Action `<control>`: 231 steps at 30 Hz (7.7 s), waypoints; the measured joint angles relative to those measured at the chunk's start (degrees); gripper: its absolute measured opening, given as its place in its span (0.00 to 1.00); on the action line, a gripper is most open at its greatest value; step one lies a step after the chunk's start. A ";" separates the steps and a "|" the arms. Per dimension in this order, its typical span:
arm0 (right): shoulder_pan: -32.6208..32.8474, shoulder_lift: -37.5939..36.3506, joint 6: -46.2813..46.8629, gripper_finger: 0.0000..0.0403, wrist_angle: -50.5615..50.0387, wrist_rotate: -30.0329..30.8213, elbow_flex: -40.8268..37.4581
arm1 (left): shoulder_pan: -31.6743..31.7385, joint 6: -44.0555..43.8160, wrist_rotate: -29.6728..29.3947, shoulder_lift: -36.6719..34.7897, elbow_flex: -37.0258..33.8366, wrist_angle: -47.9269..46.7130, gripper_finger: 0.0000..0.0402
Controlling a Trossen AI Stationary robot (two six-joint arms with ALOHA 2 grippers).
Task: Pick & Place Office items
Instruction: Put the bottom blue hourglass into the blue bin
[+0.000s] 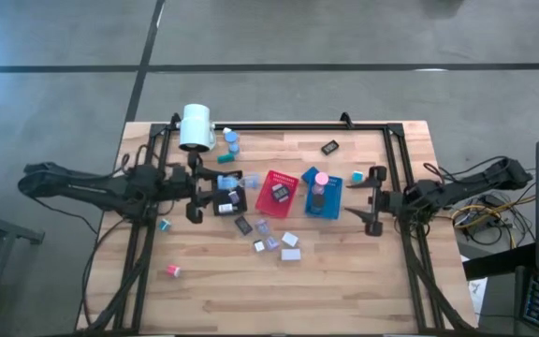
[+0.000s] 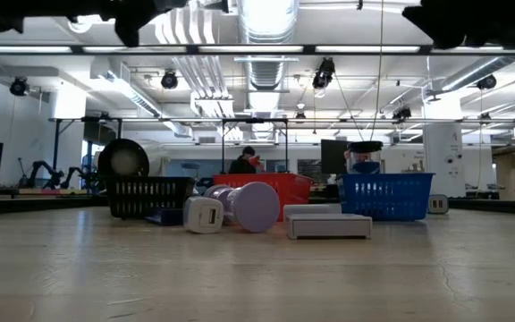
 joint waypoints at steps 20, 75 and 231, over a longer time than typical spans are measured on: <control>0.02 20.40 -20.95 0.87 -1.05 6.35 19.64 | 0.49 -1.09 5.90 25.94 23.65 -0.48 0.50; -1.42 36.51 -23.62 0.48 -0.91 5.86 31.69 | 3.05 -3.00 12.52 35.39 31.74 -1.73 0.50; -27.21 59.95 30.23 0.48 -106.65 -15.13 67.52 | 1.53 8.83 8.68 -21.24 -14.22 -9.90 0.03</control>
